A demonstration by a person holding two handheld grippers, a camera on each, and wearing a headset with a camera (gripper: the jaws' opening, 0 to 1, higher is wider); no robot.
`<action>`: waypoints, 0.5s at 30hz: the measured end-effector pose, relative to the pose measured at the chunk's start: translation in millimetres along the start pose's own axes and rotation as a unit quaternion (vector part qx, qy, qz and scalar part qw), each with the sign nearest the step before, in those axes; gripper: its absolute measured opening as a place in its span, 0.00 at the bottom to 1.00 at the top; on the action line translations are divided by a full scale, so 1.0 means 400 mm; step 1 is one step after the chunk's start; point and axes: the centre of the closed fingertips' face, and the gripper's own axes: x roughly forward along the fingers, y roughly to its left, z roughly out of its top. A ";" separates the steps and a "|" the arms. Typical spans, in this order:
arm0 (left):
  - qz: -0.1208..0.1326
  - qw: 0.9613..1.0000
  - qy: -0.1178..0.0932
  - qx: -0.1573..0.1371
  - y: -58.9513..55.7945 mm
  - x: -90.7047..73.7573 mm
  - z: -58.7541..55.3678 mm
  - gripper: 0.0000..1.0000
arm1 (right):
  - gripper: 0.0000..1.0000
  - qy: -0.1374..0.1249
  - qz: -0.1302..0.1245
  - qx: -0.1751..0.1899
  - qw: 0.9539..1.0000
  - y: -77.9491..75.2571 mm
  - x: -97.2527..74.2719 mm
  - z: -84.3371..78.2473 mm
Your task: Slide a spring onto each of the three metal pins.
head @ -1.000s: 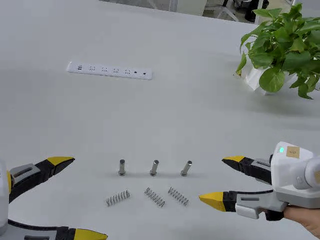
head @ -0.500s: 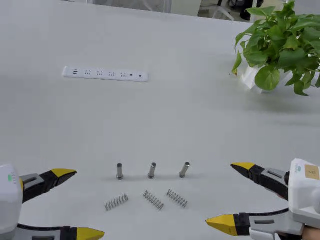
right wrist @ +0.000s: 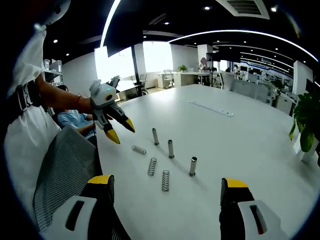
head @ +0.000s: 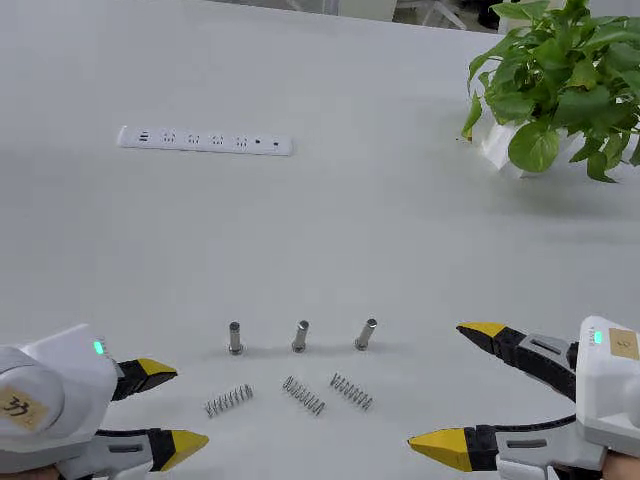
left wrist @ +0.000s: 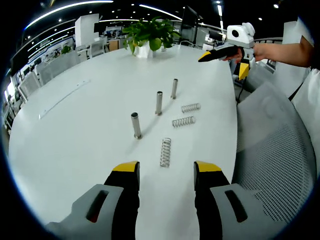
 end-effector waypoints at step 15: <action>-0.005 0.996 0.081 0.044 0.008 0.080 -0.037 0.16 | 0.85 0.002 -0.005 0.011 1.000 0.003 0.001 -0.007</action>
